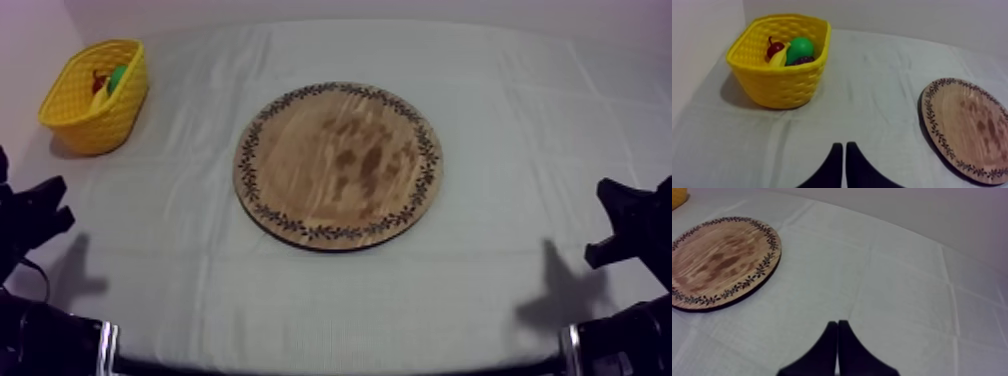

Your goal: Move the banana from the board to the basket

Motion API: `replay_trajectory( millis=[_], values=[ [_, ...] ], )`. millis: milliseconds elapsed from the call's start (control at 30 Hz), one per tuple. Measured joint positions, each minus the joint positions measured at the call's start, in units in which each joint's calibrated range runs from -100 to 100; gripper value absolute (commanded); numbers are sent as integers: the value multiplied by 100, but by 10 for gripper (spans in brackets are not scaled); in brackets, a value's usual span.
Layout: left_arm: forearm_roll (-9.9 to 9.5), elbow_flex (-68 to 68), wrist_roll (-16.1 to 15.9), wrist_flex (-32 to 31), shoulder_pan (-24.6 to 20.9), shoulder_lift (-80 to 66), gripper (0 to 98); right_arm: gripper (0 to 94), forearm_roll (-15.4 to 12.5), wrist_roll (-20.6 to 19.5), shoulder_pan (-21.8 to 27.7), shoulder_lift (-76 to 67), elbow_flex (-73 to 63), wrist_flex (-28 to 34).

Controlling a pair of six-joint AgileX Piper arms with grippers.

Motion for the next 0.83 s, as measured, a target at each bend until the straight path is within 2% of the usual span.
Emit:
replay_trajectory(
  millis=[267, 367, 633, 833],
  values=[
    [-57, 440, -278, -331, -83, -294, 0, 3, 0, 0, 0, 0, 0, 0],
    [-63, 508, -289, -513, -83, -404, 0, 3, 0, 0, 0, 0, 0, 0],
    [-69, 570, 426, -768, -42, -807, 0, 3, 0, 0, 0, 0, 0, -2],
    [-73, 570, 618, -768, -149, -855, 0, 3, 0, 0, 0, 0, 0, -2]
  ],
)
